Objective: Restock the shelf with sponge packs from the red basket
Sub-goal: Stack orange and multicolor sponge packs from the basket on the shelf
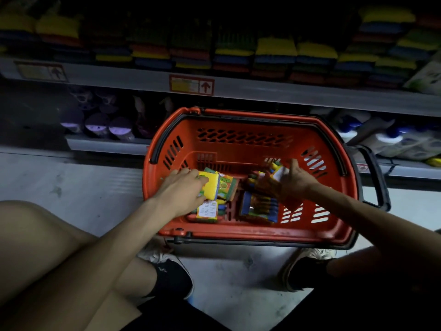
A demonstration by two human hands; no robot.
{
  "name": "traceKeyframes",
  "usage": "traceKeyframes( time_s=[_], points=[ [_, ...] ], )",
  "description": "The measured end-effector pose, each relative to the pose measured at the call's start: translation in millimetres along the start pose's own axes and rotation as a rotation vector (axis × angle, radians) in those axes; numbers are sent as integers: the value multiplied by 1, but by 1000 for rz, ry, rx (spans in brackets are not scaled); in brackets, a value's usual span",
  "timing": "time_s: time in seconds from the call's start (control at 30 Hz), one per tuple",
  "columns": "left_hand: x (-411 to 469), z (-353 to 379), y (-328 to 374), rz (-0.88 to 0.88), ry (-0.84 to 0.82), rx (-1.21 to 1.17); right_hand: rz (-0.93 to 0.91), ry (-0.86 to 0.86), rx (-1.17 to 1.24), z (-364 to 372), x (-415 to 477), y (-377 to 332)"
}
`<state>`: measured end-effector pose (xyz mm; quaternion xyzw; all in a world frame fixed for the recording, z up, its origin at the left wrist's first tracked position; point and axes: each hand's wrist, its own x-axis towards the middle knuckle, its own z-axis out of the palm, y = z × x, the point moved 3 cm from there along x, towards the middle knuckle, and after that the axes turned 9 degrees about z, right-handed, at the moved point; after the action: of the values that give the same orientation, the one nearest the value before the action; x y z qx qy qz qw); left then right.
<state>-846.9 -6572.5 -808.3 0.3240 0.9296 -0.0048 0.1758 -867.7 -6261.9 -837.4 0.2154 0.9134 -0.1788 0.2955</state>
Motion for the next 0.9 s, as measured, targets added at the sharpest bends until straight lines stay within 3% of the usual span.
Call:
traceKeyframes(
  time_s=[0.13,0.27,0.37,0.47,0.57,0.63,0.73,0.9],
  points=[
    [11,-1,18,54,85,-40,-142,-19,-30,-16,-13,-9],
    [20,-9,36,97,193,-96,-487,23,-193,-11,-30,-44],
    [29,-10,42,97,207,-179,-621,22,-121,-12,-44,-66],
    [37,-10,35,44,222,-229,-593,-111,165,-13,-43,-72],
    [39,-10,15,-95,255,-333,-435,-184,401,-18,-19,-59],
    [36,-7,3,-189,259,-352,-295,-78,292,-20,3,-41],
    [29,0,-8,-285,256,-351,-162,48,-57,-5,26,-9],
    [18,10,-22,-386,219,-407,-187,-7,-235,35,48,6]
  ],
)
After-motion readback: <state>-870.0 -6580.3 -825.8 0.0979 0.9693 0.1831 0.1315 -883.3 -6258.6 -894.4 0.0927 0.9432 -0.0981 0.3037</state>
